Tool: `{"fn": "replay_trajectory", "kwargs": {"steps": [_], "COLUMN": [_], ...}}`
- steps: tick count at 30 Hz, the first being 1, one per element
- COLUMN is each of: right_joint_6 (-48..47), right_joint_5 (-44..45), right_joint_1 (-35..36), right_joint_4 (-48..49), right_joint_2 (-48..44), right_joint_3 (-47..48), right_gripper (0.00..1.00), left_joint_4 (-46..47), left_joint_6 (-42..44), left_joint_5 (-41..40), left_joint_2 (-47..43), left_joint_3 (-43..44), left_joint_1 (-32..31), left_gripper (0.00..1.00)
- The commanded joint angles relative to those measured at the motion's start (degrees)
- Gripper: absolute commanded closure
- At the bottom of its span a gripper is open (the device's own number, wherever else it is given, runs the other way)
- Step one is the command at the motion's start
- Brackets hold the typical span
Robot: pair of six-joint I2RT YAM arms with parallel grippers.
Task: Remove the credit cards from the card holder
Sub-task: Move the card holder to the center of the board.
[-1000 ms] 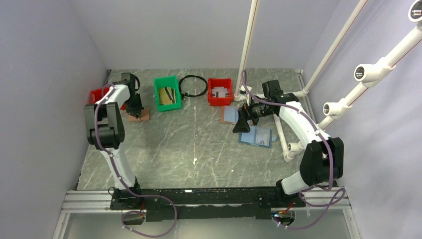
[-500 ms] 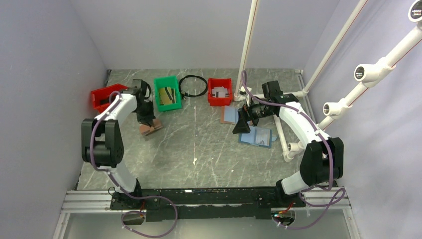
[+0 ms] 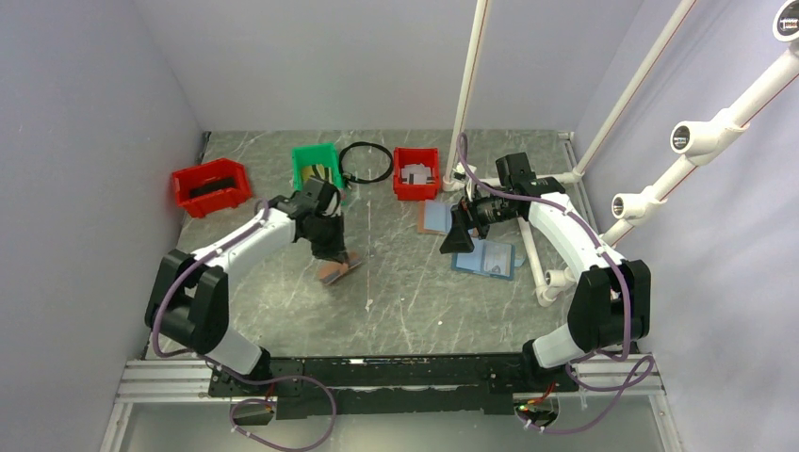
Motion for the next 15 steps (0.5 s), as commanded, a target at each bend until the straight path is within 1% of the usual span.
{"fn": "replay_trajectory", "kwargs": {"steps": [1, 4, 5, 9, 10, 12, 15], "right_joint_6": [-1.43, -1.43, -1.47, -1.88, -2.0, -2.3, -2.53], "right_joint_5": [-2.21, -1.95, -1.8, -1.38, -1.21, -1.07, -1.34], "right_joint_1": [-0.07, -0.08, -0.08, -0.08, -0.08, -0.08, -0.08], "right_joint_4": [0.29, 0.67, 0.81, 0.91, 0.93, 0.72, 0.63], "right_joint_2": [-1.63, -2.08, -2.32, -2.8, -2.93, -3.14, -3.32], "right_joint_3": [-0.13, -0.84, -1.16, -2.05, -2.18, -2.28, -2.68], "right_gripper": [0.0, 0.0, 0.0, 0.0, 0.0, 0.0, 0.0], "left_joint_4": [8.44, 9.26, 9.65, 11.24, 11.77, 11.15, 7.39], "left_joint_6": [-10.97, -12.87, -13.31, -14.75, -14.44, -12.92, -7.84], "left_joint_5": [-0.1, -0.76, 0.15, 3.23, 4.17, 5.26, 4.55], "left_joint_2": [1.98, 5.19, 6.39, 9.03, 9.05, 8.34, 5.53], "left_joint_3": [2.34, 4.18, 4.52, 5.74, 6.12, 7.54, 10.45], "left_joint_1": [-6.69, -10.63, -11.64, -13.96, -14.22, -14.35, -14.35], "left_gripper": [1.0, 1.0, 0.97, 0.77, 0.73, 0.65, 0.5]}}
